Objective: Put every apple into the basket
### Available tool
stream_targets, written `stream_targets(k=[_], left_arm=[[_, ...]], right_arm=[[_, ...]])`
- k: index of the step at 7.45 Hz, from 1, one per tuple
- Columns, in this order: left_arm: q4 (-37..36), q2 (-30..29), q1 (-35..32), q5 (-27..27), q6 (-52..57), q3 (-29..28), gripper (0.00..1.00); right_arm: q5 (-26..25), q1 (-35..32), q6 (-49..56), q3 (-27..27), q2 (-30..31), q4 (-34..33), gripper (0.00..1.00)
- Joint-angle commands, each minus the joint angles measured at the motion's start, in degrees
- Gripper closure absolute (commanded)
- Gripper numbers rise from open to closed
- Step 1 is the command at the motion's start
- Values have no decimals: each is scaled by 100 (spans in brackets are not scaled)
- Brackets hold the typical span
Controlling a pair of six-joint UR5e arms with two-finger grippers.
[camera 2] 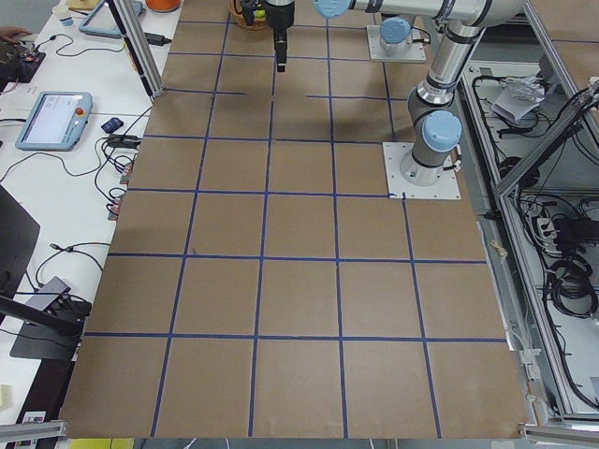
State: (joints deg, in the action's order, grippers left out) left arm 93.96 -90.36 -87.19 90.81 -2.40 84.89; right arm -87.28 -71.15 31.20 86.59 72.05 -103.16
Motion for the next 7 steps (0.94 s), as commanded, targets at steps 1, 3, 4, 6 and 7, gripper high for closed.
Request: stream_targets(k=[1, 3, 4, 6, 7], left_arm=[[-9, 0, 0, -2, 3, 27, 0], [-17, -43, 0, -20, 3, 18, 0], [-18, -35, 0, -20, -6, 36, 0], [-18, -26, -9, -28, -6, 36, 0], [-18, -26, -9, -28, -6, 36, 0]], right_arm=[[18, -747, -1739, 16, 833, 707, 0], [-69, -1468, -3018, 33, 1466, 1041, 0], [-70, -1646, -3145, 60, 1739, 1156, 0], [0, -1813, -3129, 174, 1865, 1149, 0], [-34, -1919, -3138, 322, 1917, 1062, 0]])
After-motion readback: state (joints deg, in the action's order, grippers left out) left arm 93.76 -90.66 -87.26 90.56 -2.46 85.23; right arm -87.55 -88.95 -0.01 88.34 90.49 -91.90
